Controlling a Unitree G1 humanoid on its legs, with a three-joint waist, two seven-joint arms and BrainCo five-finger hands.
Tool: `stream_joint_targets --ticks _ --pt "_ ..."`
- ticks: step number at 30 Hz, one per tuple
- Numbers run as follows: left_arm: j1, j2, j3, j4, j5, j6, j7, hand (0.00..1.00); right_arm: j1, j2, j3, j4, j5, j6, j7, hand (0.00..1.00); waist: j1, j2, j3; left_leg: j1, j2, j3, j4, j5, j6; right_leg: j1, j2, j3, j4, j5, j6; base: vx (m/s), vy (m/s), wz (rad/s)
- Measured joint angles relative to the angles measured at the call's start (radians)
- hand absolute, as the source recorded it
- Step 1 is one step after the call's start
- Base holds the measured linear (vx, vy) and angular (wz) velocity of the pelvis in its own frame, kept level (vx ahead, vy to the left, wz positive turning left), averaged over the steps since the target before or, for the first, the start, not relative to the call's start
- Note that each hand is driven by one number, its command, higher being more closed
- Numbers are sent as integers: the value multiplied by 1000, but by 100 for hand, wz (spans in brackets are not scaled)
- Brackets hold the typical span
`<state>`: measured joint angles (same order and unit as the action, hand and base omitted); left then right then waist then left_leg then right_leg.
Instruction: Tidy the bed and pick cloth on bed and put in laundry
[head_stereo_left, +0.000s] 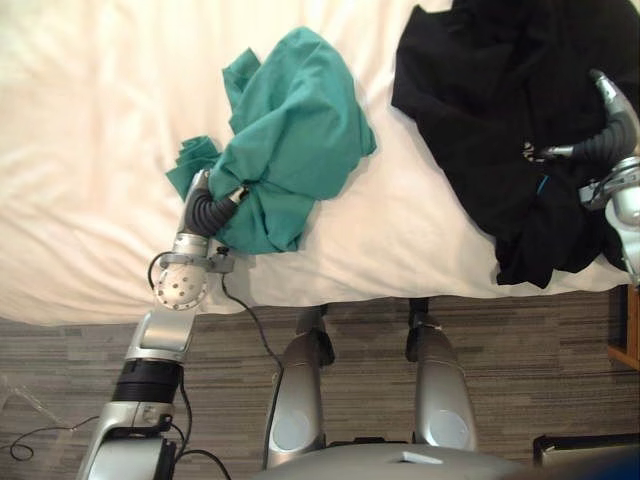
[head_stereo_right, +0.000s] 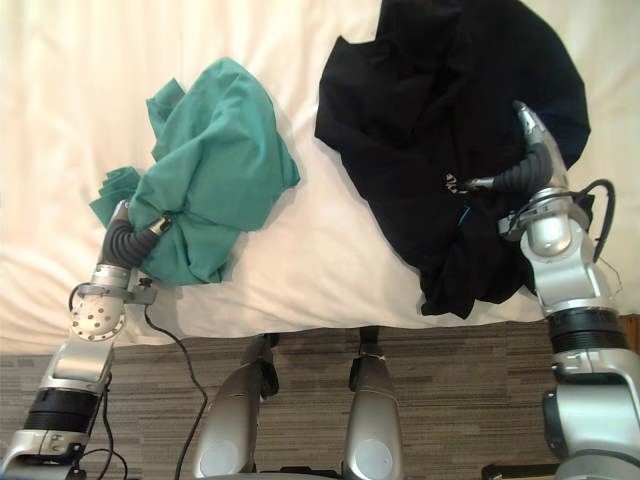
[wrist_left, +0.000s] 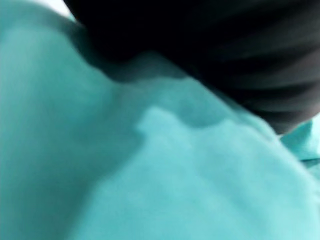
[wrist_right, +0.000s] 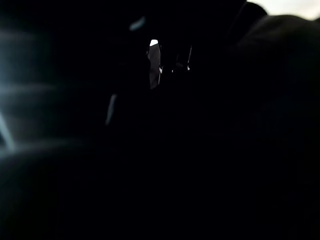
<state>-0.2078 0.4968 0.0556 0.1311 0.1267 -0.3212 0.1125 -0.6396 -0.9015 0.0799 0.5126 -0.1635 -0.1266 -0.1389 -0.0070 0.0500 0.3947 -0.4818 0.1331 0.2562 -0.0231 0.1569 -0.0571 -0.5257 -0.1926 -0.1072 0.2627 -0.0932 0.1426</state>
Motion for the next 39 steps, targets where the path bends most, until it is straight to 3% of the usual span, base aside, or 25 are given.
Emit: stream_joint_targets --ticks 7,12,15,18,19,22,27,33,35,39 --pt "-6 26 30 -61 -38 -16 3 100 -64 -27 -30 19 -10 1 -32 100 1 3 -3 -89 8 -15 9 14 -3 -97 0 -10 49 -8 -10 -6 5 7" --pt "-4 -25 43 -70 -37 -13 3 100 -22 19 -94 -26 36 12 -68 100 26 1 -17 -94 22 -15 11 21 -8 -101 10 -17 55 -16 -20 22 -12 1" --pt "5 -72 50 -70 -35 9 3 100 53 113 -152 -83 45 18 -87 100 26 -6 -37 -91 26 -18 27 21 -8 -88 13 -28 73 -37 -24 99 -58 15" --pt "34 -125 52 -66 -26 63 4 100 135 230 -159 -135 47 33 -94 100 25 -9 -44 -31 36 -17 30 21 -9 -15 15 -52 77 -48 -37 124 -53 12" --pt "62 -152 53 -62 -26 89 6 100 199 302 -161 -171 58 36 -94 100 28 -20 -50 11 39 -16 35 12 -20 31 15 -58 79 -68 -39 122 -67 11" --pt "100 -193 53 -39 -19 115 17 100 304 417 -171 -218 63 34 -93 100 34 -40 -68 56 41 -17 46 1 -33 88 15 -69 84 -97 -43 97 -72 11" --pt "140 -294 39 131 -19 141 30 100 464 645 -192 -137 113 19 -89 100 48 -65 -169 174 48 -22 22 -15 -39 227 35 -98 49 -130 -48 78 -64 9" --pt "143 -339 43 392 -22 139 38 100 490 726 -214 110 123 20 -43 100 38 -73 -299 331 38 -29 -75 -25 -52 392 51 -104 -68 -112 -29 77 13 -1" --pt "143 -355 59 423 -43 139 31 100 503 752 -236 131 154 22 -30 100 29 -82 -312 355 32 -32 -75 -31 -55 431 49 -105 -98 -102 -26 60 48 2" --pt "154 -375 85 443 -196 140 -6 100 590 795 -237 90 246 21 -19 100 23 -96 -319 401 25 -49 -76 -40 -61 504 47 -127 -142 -97 -22 30 17 11"
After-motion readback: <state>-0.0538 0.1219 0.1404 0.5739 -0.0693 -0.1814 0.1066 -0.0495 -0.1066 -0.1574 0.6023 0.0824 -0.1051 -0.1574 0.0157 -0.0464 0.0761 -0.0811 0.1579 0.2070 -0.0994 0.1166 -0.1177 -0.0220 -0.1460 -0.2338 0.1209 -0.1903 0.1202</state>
